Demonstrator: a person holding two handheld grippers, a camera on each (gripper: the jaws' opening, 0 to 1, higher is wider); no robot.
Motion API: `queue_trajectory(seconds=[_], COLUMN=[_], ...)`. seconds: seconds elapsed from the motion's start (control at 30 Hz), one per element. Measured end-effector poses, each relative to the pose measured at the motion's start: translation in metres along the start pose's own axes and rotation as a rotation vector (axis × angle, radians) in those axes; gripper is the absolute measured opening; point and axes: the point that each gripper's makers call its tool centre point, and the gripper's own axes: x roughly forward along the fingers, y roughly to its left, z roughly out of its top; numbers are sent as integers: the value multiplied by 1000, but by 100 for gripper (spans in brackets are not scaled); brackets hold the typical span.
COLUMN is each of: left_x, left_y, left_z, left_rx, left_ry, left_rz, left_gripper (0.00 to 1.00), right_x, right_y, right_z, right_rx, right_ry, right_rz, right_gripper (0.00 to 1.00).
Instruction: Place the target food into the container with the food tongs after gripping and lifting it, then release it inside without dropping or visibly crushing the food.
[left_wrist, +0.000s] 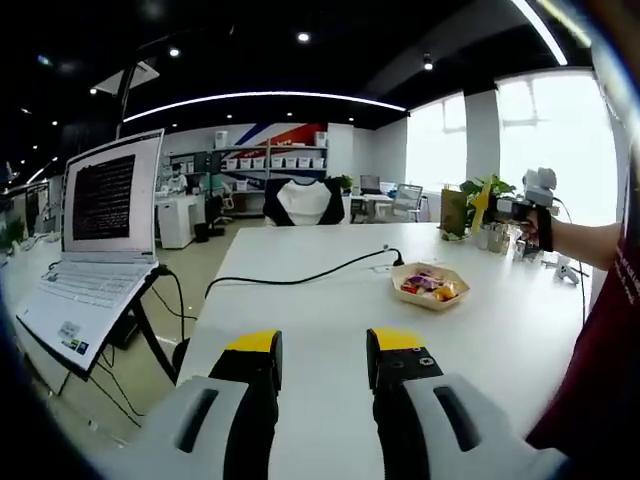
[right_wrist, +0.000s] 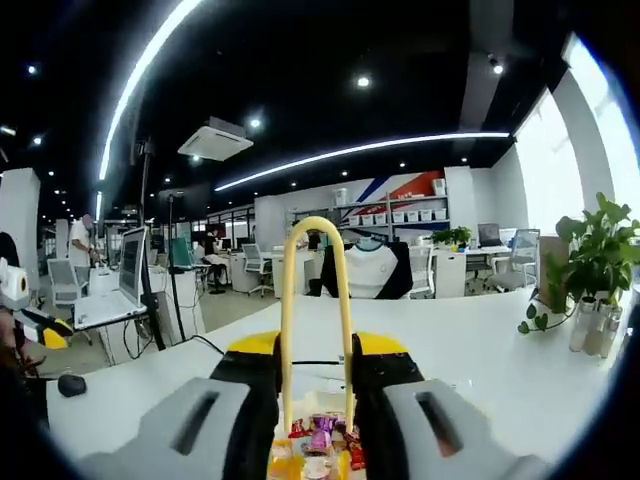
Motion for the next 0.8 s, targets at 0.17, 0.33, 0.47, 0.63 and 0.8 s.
queue_trajectory(seconds=[0.17,0.33,0.47,0.63,0.8], left_x=[14,26,34,46,52], left_y=[-11,-22,-29,-39,-43], left_z=[5,10,16,25,30], left_rx=[5,6,14,30,40], left_ry=[-9,-19,-26,-35,-39], left_rz=[-38,-72,-90,-111,-120], left_gripper=[36,36,36,36,36], right_x=[-41,-78,-106,-131,-144], right_y=[-15,-29,-43,-58,-71], right_z=[-3,-16,-28,-37,-37], right_rx=[-45,-70,-44,-25,22], right_ry=[28,65,85,105,80], right_rz=[-7,-43,-98,-156,-202], right_gripper=[25,25,25,25,25])
